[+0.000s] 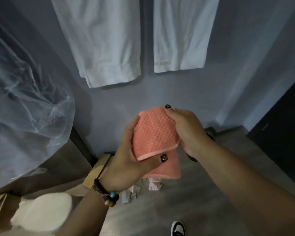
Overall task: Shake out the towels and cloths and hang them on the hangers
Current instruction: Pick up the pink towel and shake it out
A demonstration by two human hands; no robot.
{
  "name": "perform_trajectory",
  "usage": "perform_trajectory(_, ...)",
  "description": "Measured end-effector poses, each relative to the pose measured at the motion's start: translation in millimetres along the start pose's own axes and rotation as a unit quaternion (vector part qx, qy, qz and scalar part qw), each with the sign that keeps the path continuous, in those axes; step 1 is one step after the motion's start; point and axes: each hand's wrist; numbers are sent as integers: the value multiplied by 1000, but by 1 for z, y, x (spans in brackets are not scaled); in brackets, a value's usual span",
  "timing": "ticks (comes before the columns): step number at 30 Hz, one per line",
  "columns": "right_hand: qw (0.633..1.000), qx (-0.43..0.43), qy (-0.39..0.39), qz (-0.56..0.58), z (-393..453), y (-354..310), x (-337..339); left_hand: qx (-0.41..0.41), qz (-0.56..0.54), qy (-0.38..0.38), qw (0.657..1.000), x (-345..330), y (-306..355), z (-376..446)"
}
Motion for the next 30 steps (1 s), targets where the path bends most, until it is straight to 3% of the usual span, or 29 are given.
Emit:
perform_trajectory(3,994,57,5,-97,-28,-22,10,-60,108,24,992,-7,10,-15)
perform_trajectory(8,970,109,88,-198,-45,-40,62,-86,145,38,985,-9,30,-16)
perform_trajectory(15,967,107,229,-34,-30,-64,161,-123,268,114,949,-29,64,24)
perform_trajectory(20,968,134,210,18,-22,-96,246,-149,331,165,917,-75,108,77)
perform_trajectory(26,963,222,129,-86,-10,-123,342,-110,254,223,935,-145,164,138)
perform_trajectory(30,924,277,127,-230,13,-127,397,-91,128,275,949,-181,179,177)
Point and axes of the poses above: each hand's wrist, its own z-axis towards the middle knuckle, its own x-axis out of the back of the hand, y = z × x, and after that the axes turned 10 degrees about x, right-handed
